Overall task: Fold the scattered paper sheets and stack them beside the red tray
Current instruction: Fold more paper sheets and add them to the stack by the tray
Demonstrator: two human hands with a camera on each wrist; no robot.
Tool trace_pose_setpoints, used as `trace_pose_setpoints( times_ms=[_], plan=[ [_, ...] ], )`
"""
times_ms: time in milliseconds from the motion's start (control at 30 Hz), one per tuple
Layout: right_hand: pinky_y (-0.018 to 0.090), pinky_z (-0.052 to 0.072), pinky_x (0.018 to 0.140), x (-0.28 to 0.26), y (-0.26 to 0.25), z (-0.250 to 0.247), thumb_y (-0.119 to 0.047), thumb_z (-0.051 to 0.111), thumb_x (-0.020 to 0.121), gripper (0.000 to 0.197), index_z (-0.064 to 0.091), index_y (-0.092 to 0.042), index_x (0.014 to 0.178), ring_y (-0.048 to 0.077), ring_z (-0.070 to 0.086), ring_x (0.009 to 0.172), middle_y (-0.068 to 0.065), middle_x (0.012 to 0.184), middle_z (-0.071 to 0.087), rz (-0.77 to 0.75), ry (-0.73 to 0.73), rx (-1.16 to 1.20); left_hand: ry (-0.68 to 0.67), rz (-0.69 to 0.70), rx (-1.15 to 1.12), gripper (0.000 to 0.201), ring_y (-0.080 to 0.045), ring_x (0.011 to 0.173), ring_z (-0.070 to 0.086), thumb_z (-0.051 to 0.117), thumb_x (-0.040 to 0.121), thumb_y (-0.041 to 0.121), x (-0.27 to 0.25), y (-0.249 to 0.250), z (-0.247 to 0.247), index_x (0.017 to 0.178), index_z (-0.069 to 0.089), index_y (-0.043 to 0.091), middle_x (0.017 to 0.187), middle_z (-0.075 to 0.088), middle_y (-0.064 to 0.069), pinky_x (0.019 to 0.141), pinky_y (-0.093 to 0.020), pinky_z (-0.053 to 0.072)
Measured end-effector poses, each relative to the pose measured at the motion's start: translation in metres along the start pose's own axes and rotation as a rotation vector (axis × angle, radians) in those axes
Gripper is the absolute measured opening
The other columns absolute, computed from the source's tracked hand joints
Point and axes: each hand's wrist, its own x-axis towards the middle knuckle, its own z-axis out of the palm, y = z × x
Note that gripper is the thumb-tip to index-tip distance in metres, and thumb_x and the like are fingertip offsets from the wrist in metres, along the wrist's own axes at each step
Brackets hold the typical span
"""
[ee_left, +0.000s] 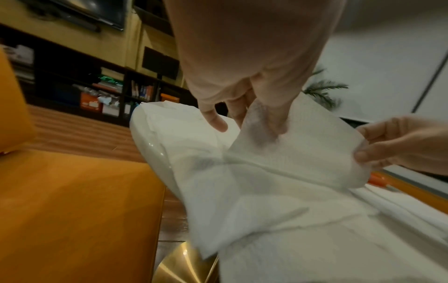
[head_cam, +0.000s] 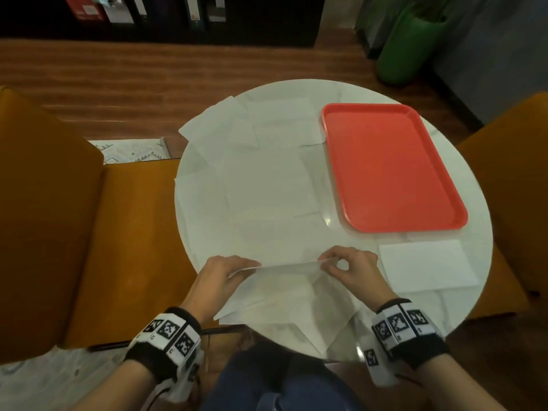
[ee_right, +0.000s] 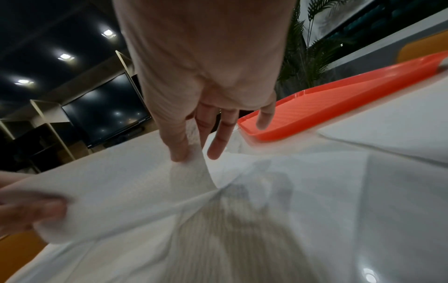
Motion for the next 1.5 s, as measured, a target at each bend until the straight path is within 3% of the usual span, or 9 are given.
trace_pose_setpoints(
  times_ms=[100,267,533,633,767,933,1133,1333,1500],
  plan=[
    [0.036,0.029,0.094,0.024,-0.005,-0.002,-0.033,0.064,0.086,0.002,0.064,-0.035,0.086,0.004,0.060,0.087,-0.014,0.080,0.067,0.029,0.029,0.028,0.051,-0.118,-0.165,0.014,0.016,0.096,0.057,0.060,0.093,0.024,0.012,0.003,-0.005,0.101,0.070,0.030,0.103,0.069,0.016,0.082,0.001,0.037],
    [0.045,0.037,0.095,0.068,-0.009,0.008,-0.028,0.062,0.086,0.011,0.065,-0.022,0.095,0.020,0.061,0.092,-0.004,0.086,0.067,0.126,0.035,-0.066,0.088,-0.216,-0.100,0.018,-0.018,0.097,0.062,0.058,0.094,0.028,0.044,0.006,-0.012,0.108,0.065,0.020,0.097,0.065,0.004,0.079,-0.024,0.043],
    [0.043,0.023,0.104,0.046,-0.025,0.022,-0.020,0.054,0.093,0.037,0.050,-0.021,0.129,0.019,0.043,0.126,0.000,0.134,0.049,-0.006,0.148,-0.250,0.039,-0.005,0.446,0.048,-0.022,0.135,0.037,0.045,0.098,0.037,0.025,0.013,0.014,0.142,0.039,0.020,0.148,0.038,-0.006,0.112,-0.042,0.027],
    [0.042,0.018,0.111,0.018,-0.037,0.051,-0.021,0.044,0.097,0.038,0.047,-0.020,0.135,0.016,0.036,0.136,0.001,0.144,0.044,-0.219,-0.050,-0.317,-0.175,0.066,0.621,0.063,-0.021,0.141,0.033,0.018,0.095,0.049,0.007,0.007,0.035,0.143,0.040,0.015,0.152,0.037,-0.008,0.114,-0.045,0.024],
    [0.043,-0.006,0.116,-0.002,-0.034,0.085,-0.036,0.020,0.102,0.054,0.004,-0.022,0.152,0.010,-0.007,0.146,-0.006,0.159,-0.003,-0.273,-0.360,-0.448,-0.330,0.026,0.697,0.082,-0.021,0.148,0.001,-0.013,0.089,0.064,-0.005,-0.016,0.051,0.151,0.003,0.014,0.159,-0.005,-0.005,0.116,-0.048,0.003],
    [0.045,-0.009,0.118,-0.006,0.002,0.074,-0.042,0.009,0.099,0.055,-0.009,-0.029,0.149,0.002,-0.020,0.139,-0.016,0.150,-0.021,-0.195,-0.376,-0.546,-0.339,0.060,0.673,0.089,-0.018,0.146,-0.013,-0.023,0.081,0.070,-0.008,-0.024,0.049,0.151,-0.011,0.016,0.157,-0.019,0.000,0.117,-0.045,-0.007],
    [0.049,-0.004,0.116,-0.012,0.027,0.042,-0.051,-0.005,0.084,0.072,0.019,-0.032,0.149,0.002,0.006,0.144,-0.017,0.155,0.008,-0.082,-0.216,-0.511,-0.353,0.058,0.647,0.091,-0.016,0.145,-0.019,-0.024,0.077,0.072,-0.007,-0.021,0.049,0.149,-0.018,0.018,0.156,-0.025,0.002,0.119,-0.046,-0.006],
    [0.048,0.018,0.113,0.011,0.029,0.044,-0.022,0.057,0.089,0.032,0.060,-0.018,0.120,0.022,0.049,0.126,0.002,0.133,0.055,-0.153,0.026,-0.441,-0.354,0.052,0.671,0.088,-0.012,0.145,-0.017,-0.018,0.078,0.072,-0.003,-0.017,0.052,0.148,-0.021,0.021,0.156,-0.026,0.004,0.116,-0.042,-0.010],
    [0.041,0.035,0.101,0.023,0.029,0.033,-0.021,0.061,0.087,0.002,0.063,-0.021,0.087,0.016,0.059,0.090,-0.008,0.093,0.067,-0.175,0.059,-0.389,-0.237,0.040,0.631,0.093,-0.017,0.143,0.027,-0.012,0.080,0.073,0.005,-0.003,0.043,0.151,0.022,0.022,0.159,0.021,0.002,0.113,-0.044,0.020]
  ],
)
